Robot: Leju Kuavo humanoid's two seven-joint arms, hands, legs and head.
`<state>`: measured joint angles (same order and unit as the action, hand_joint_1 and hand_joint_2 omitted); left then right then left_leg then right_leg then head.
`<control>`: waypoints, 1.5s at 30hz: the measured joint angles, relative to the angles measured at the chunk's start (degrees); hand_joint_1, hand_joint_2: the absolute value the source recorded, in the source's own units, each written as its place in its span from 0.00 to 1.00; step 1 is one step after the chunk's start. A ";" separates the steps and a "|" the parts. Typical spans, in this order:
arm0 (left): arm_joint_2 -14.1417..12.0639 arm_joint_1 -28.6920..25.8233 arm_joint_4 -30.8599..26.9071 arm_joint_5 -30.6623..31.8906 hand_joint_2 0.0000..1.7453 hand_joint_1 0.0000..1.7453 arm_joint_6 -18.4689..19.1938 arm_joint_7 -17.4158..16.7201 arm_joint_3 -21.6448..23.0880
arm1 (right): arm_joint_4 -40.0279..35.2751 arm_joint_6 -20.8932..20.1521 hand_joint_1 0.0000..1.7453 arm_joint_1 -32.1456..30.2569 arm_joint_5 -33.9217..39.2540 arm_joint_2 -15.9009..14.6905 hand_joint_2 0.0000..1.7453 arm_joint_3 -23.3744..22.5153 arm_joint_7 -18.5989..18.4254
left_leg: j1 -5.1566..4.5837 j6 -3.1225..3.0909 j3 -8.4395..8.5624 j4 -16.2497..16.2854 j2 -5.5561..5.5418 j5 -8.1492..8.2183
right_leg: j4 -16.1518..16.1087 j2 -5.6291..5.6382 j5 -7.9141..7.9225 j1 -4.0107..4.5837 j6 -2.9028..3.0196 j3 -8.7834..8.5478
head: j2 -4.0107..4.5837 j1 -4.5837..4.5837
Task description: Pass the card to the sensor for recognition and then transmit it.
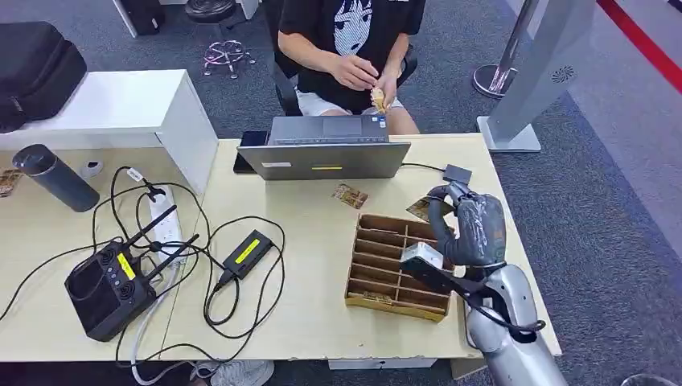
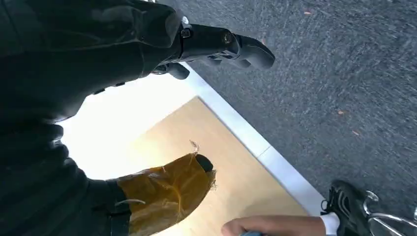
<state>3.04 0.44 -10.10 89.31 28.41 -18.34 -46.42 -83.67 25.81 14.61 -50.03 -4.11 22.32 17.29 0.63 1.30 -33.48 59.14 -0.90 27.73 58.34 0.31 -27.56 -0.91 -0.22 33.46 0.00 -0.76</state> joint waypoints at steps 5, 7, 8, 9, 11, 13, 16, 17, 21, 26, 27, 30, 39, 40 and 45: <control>-0.39 -0.02 0.00 0.02 1.00 0.00 0.80 1.96 0.72 | 6.06 -7.80 1.00 12.58 4.83 4.01 1.00 3.58 -4.22 | 0.03 0.13 0.02 0.00 0.22 -0.16 | 0.07 0.24 0.18 0.01 0.11 0.14 | 0.00 0.00; -0.55 -0.06 0.00 0.02 1.00 0.00 1.36 2.16 1.09 | 9.56 -9.15 1.00 17.51 5.42 5.23 1.00 4.52 -5.66 | 0.03 0.14 0.00 0.00 0.21 -0.23 | 0.09 0.22 0.22 0.01 0.16 0.17 | 0.00 -0.02; -0.59 -0.05 0.00 0.02 1.00 0.00 1.77 2.19 1.36 | 12.01 -9.72 1.00 19.68 5.88 6.25 1.00 5.07 -6.27 | 0.04 0.14 0.01 0.00 0.20 -0.24 | 0.09 0.22 0.22 0.01 0.17 0.16 | 0.00 0.00; -0.63 -0.01 0.00 0.02 1.00 0.00 1.92 2.18 1.53 | 13.76 -10.12 1.00 21.63 6.23 6.95 1.00 5.44 -6.56 | 0.05 0.14 0.01 0.00 0.19 -0.25 | 0.09 0.21 0.22 0.01 0.17 0.16 | 0.00 0.02; -0.70 0.00 0.00 0.02 1.00 0.00 2.40 2.21 1.68 | 17.38 -10.18 1.00 24.99 6.27 8.42 1.00 6.14 -7.58 | 0.05 0.12 0.00 0.00 0.19 -0.26 | 0.11 0.21 0.23 0.01 0.17 0.16 | 0.00 0.00; -0.83 0.02 0.00 0.02 1.00 0.00 2.82 2.36 1.99 | 21.39 -10.20 1.00 28.26 6.33 9.81 1.00 6.62 -8.59 | 0.05 0.13 0.01 0.00 0.20 -0.27 | 0.12 0.21 0.23 0.02 0.18 0.17 | 0.00 0.00; -0.94 0.02 0.00 0.02 1.00 0.00 3.13 2.80 2.32 | 26.35 -10.07 1.00 32.32 5.84 11.45 1.00 7.08 -10.05 | 0.05 0.13 0.00 0.00 0.18 -0.26 | 0.12 0.20 0.23 0.02 0.18 0.17 | 0.00 0.02; -1.01 0.02 0.00 0.02 1.00 0.00 3.24 2.86 2.45 | 27.90 -10.00 1.00 33.52 5.63 11.89 1.00 7.25 -10.38 | 0.05 0.13 0.00 0.00 0.18 -0.26 | 0.12 0.20 0.23 0.02 0.18 0.17 | 0.00 0.02; -1.14 0.04 0.00 0.02 1.00 0.00 3.28 2.93 3.10 | 32.91 -9.17 1.00 36.68 4.54 13.33 1.00 7.80 -11.28 | 0.04 0.13 0.00 0.00 0.17 -0.26 | 0.10 0.19 0.23 0.01 0.17 0.17 | 0.00 0.00; -1.16 0.01 0.00 0.02 1.00 0.00 3.23 3.41 3.54 | 36.00 -8.93 0.00 38.00 4.28 14.14 1.00 8.28 -11.50 | 0.04 0.12 -0.02 0.00 0.13 -0.26 | 0.09 0.16 0.23 0.02 0.17 0.17 | 0.00 0.02; -1.16 0.01 0.00 0.02 1.00 0.00 3.13 3.56 3.80 | 36.57 -8.74 0.00 38.07 4.26 14.31 1.00 8.33 -11.54 | 0.04 0.12 -0.01 0.00 0.14 -0.26 | 0.09 0.17 0.23 0.02 0.17 0.17 | 0.00 0.02; -1.16 -0.01 0.00 0.02 1.00 0.00 2.71 4.15 4.46 | 37.84 -7.45 0.00 38.07 4.37 14.45 1.00 8.46 -11.03 | 0.04 0.12 -0.01 0.00 0.14 -0.26 | 0.09 0.17 0.23 0.02 0.17 0.17 | 0.00 0.02; -0.76 -1.12 0.00 -0.15 1.00 0.00 -0.94 6.84 4.63 | 31.73 -9.76 0.00 28.56 17.80 11.65 1.00 4.02 0.67 | 0.03 0.09 0.00 0.02 0.04 -0.23 | 0.01 0.05 0.21 0.02 0.16 0.16 | 0.00 0.02; -0.59 -1.30 0.00 -0.17 1.00 0.00 -1.53 7.10 4.63 | 29.19 -9.46 0.00 26.05 19.19 11.06 1.00 3.19 2.08 | 0.03 0.08 0.00 0.02 0.03 -0.22 | -0.01 0.05 0.21 0.02 0.15 0.15 | 0.00 0.00; 0.00 -2.23 0.00 -0.78 1.00 0.00 -5.00 8.24 4.29 | 13.70 -11.20 0.00 9.51 27.66 8.22 1.00 -2.77 10.70 | 0.01 -0.04 0.00 0.02 -0.11 -0.05 | -0.07 -0.10 0.08 0.01 0.03 0.08 | 0.00 0.02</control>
